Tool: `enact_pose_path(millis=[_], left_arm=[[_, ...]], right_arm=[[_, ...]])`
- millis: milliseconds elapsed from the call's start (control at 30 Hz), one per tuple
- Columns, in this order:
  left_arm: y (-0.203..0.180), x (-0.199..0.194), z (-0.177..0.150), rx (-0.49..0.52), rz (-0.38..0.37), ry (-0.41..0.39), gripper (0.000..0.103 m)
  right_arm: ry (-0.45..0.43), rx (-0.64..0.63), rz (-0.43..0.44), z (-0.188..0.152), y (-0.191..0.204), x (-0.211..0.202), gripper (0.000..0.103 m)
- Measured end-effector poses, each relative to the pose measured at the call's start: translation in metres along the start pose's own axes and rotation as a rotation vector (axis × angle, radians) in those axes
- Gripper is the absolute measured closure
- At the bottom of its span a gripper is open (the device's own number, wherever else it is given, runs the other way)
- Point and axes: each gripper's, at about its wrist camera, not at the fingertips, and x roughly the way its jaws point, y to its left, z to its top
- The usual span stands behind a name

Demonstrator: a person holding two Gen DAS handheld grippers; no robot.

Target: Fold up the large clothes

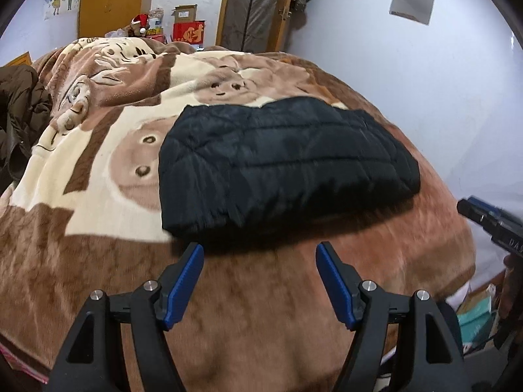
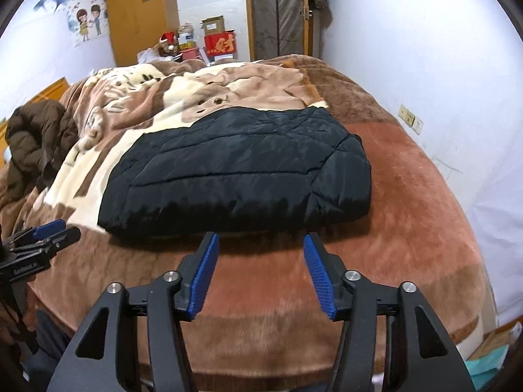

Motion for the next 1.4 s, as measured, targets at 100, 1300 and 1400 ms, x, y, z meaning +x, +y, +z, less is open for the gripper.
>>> enact_pose_path(millis=[100, 1300, 1400], left_arm=[[-0.005, -0.01, -0.013, 0.001, -0.003, 0.009, 0.03], [-0.022, -0.018, -0.035, 0.008, 0.005, 0.032, 0.03], [-0.022, -0.018, -0.035, 0.006, 0.004, 0.031, 0.03]], right_arm=[[0.001, -0.009, 0.003, -0.011, 0.009, -0.011, 0.047], [0.032, -0.073, 0.01, -0.042, 0.033, -0.019, 0.047], [0.033, -0.072, 0.01, -0.042, 0.033, -0.019, 0.047]])
